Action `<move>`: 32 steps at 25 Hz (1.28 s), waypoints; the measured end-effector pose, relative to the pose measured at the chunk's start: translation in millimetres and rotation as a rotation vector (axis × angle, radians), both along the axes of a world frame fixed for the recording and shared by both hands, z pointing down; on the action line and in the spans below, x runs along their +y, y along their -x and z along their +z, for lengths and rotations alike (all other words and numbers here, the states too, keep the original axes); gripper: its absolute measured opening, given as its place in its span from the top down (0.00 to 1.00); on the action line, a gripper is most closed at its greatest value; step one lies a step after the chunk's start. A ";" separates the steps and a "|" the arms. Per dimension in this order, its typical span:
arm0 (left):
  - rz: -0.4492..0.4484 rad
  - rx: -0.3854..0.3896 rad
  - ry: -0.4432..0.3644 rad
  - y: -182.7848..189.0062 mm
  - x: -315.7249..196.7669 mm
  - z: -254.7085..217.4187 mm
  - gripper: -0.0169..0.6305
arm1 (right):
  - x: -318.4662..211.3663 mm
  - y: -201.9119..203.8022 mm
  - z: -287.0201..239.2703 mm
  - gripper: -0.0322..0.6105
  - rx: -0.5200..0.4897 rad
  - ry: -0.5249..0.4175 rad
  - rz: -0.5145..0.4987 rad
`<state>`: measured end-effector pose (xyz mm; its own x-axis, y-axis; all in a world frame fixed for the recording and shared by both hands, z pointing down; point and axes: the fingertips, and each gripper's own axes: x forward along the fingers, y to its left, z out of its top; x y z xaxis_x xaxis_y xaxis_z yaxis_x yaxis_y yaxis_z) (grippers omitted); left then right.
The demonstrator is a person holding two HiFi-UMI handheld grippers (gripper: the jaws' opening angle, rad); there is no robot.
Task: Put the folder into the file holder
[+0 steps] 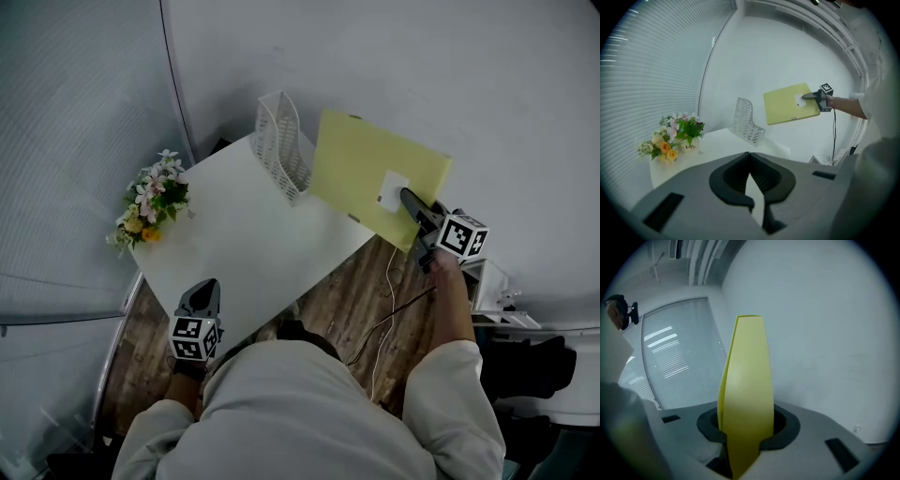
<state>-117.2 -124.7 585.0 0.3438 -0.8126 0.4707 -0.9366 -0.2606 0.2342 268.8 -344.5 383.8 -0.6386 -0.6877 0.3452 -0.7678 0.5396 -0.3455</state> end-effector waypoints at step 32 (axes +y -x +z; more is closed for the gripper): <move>-0.331 0.104 0.056 89.1 55.0 38.7 0.96 | -142.8 180.7 27.1 0.73 0.663 0.265 -0.273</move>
<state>-206.4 -69.8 623.7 0.1143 -0.8622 0.4936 -0.9385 0.0693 0.3384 88.1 -487.3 410.9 -0.3753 -0.3765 0.8470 -0.7111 0.7031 -0.0026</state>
